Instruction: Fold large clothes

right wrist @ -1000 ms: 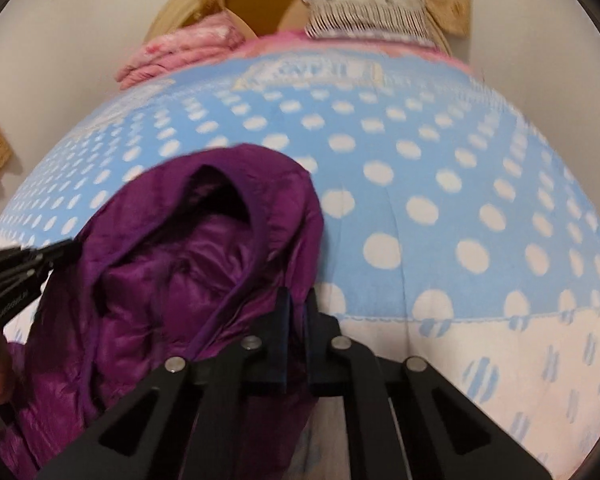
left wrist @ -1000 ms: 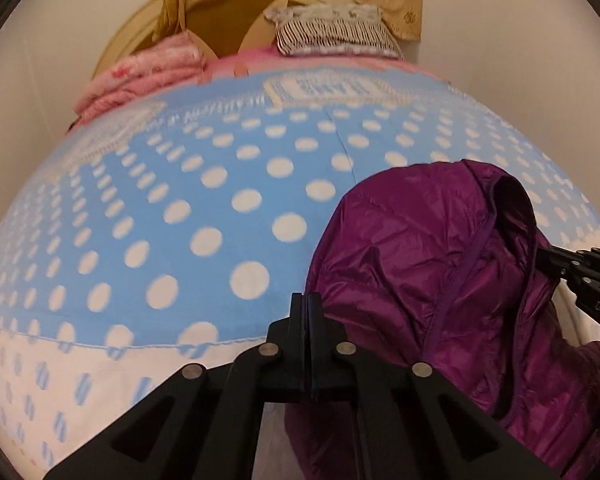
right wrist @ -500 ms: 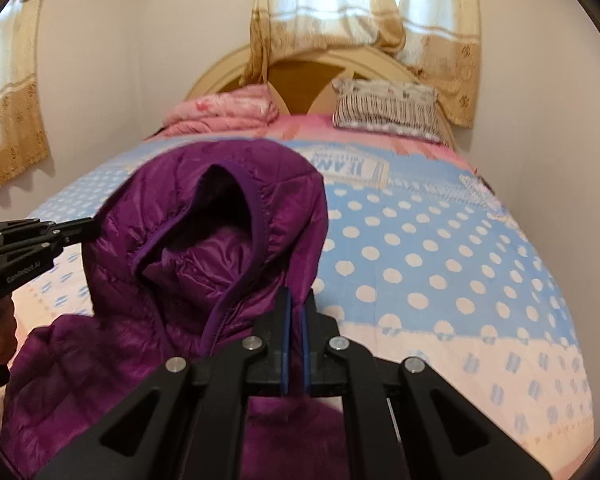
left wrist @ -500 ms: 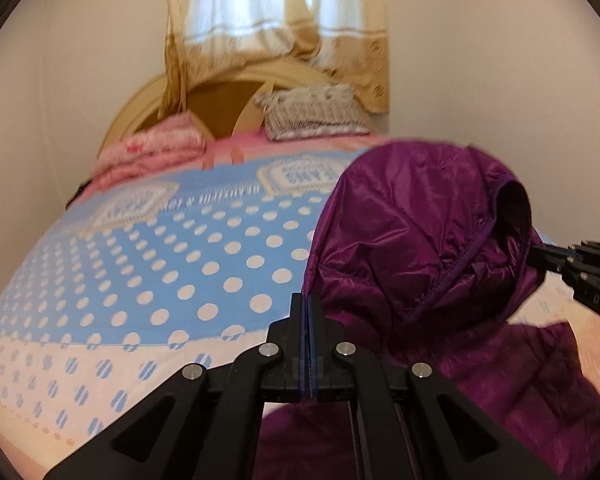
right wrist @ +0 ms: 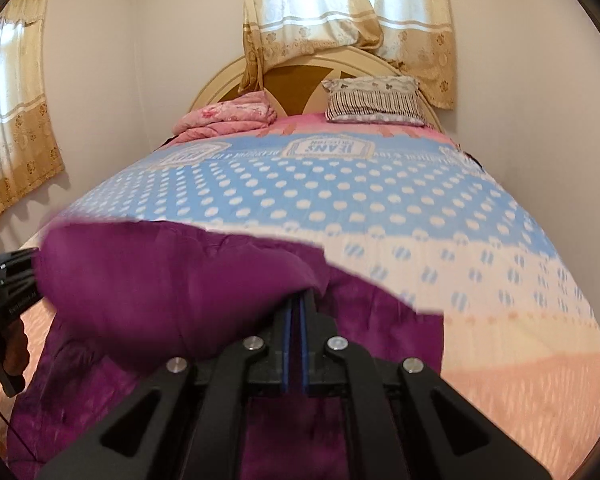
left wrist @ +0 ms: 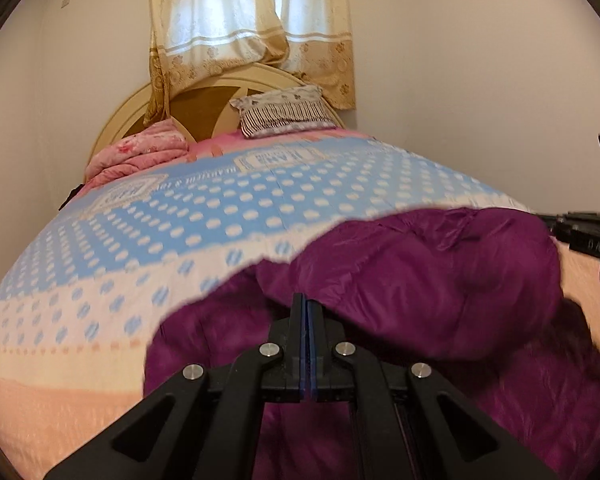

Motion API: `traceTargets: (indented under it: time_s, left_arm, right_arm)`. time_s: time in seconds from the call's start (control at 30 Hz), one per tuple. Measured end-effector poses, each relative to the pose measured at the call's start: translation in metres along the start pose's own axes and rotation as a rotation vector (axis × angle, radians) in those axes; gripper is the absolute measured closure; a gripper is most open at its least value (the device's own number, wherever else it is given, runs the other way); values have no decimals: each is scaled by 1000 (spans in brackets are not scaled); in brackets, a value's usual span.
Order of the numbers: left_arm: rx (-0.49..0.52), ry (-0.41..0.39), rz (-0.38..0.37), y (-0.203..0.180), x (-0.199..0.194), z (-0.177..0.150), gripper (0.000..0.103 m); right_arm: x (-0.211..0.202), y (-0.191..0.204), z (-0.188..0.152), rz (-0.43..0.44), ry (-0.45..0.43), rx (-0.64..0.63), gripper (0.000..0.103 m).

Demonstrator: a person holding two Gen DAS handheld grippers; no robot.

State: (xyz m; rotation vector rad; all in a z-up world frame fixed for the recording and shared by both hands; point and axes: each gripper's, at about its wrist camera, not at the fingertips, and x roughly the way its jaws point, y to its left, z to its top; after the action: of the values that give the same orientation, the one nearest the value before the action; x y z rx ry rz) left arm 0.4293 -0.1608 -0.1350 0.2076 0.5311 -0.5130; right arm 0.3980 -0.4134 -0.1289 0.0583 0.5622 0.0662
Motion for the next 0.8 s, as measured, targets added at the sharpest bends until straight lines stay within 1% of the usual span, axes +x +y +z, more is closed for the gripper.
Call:
traceTargets:
  time_s: [0.07,0.13,0.23,0.27,0.3,0.33,0.37,0.4,0.43,0.47,0.53,0.57,0.6,0.67,0.7,0.73,0.77,0.8]
  left_arm:
    - [19,25,-4,-7,-2,-17,103]
    - [20,49,-7,-8,-3,-27,103]
    - [6,79,14,-2,-8,-30,103]
    - [-5,83,30,0,-9,-29,102]
    - [-27,82,52,4,-11,-28,102]
    - [-54,84,62,9,-10,-25,101]
    - [-79,92,59,13,-8,-21,97]
    - [-109,108,58,16,-4,-17,91]
    - [-138,121,67,17,-1,-13,67]
    - [-165,130,78,19,2,-11,34]
    - [-238,97,98,21,4,-4,13]
    - [-257,85,98,21,6,-1,12]
    - [-269,95,94,18,11,4,12]
    - [-287,133,78,11,21,10,12]
    - [-296,160,57,7,30,11,12]
    - [-297,201,46,3,40,11,12]
    - [-292,241,32,-1,50,9,12]
    - [-299,258,1,-4,57,6,13]
  right_arm:
    - [-4,1,-12,7,22,8,98]
    - [-5,0,-23,15,50,12,98]
    - [-5,-5,-28,39,89,43,97]
    - [-7,-7,-30,26,88,54,85]
    - [-10,-10,-29,19,85,78,48]
    - [-13,-12,-29,31,77,104,25]
    - [-16,-14,-28,44,54,136,5]
    - [-18,-13,-25,48,43,154,7]
    - [-14,-10,-20,41,56,151,9]
    - [-10,-6,-17,38,66,150,13]
    - [-3,0,-18,58,75,167,13]
    - [2,5,-16,71,88,173,13]
    - [9,10,-15,75,101,174,13]
    - [20,17,-15,81,127,178,15]
    - [25,18,-16,90,139,189,16]
    - [33,18,-17,98,169,204,17]
    - [40,18,-19,105,198,222,24]
    - [46,18,-21,121,221,238,39]
